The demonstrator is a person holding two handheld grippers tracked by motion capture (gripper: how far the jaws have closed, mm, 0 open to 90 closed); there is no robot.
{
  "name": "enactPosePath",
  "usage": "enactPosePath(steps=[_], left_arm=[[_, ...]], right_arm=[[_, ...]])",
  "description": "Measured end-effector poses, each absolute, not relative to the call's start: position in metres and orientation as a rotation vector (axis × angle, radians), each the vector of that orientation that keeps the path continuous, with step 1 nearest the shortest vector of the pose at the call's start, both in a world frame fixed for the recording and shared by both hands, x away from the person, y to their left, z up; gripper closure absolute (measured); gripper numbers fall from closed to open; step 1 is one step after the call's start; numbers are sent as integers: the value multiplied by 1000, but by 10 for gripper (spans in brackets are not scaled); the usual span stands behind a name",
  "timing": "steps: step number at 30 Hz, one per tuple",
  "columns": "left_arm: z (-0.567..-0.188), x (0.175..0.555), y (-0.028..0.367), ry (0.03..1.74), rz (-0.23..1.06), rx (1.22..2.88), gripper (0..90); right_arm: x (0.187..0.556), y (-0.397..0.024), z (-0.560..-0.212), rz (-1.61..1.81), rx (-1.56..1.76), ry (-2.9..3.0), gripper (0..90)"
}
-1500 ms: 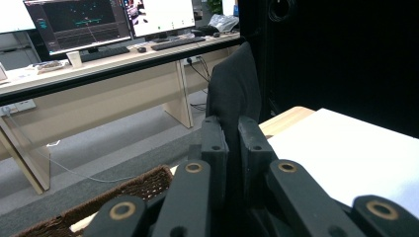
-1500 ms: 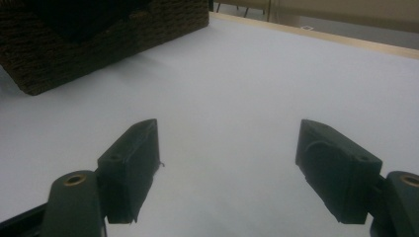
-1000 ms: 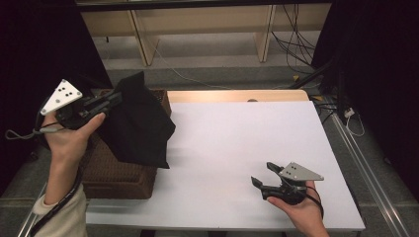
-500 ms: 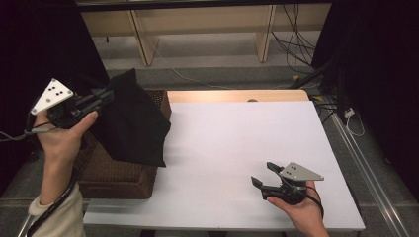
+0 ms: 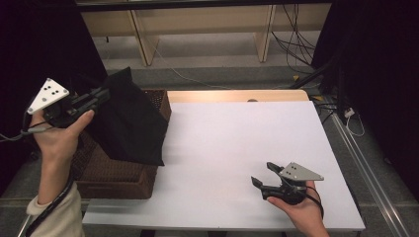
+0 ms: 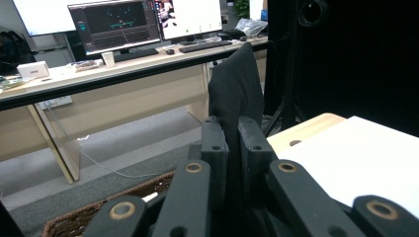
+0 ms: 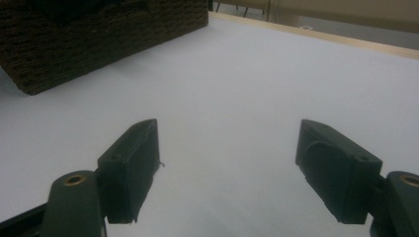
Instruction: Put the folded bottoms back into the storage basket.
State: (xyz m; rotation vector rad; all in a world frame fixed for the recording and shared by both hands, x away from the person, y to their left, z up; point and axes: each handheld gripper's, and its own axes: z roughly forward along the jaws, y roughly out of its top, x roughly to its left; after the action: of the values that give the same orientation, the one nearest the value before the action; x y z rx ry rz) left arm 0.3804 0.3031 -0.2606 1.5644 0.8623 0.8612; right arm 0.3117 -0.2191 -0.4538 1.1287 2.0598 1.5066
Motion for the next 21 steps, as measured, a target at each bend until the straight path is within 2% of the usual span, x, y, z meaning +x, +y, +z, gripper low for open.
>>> enactPosePath(steps=[21], left_arm=[[-260, 381, 313, 884, 885, 1544, 829]], right_arm=[[312, -219, -454, 1509, 1127, 2058, 258]])
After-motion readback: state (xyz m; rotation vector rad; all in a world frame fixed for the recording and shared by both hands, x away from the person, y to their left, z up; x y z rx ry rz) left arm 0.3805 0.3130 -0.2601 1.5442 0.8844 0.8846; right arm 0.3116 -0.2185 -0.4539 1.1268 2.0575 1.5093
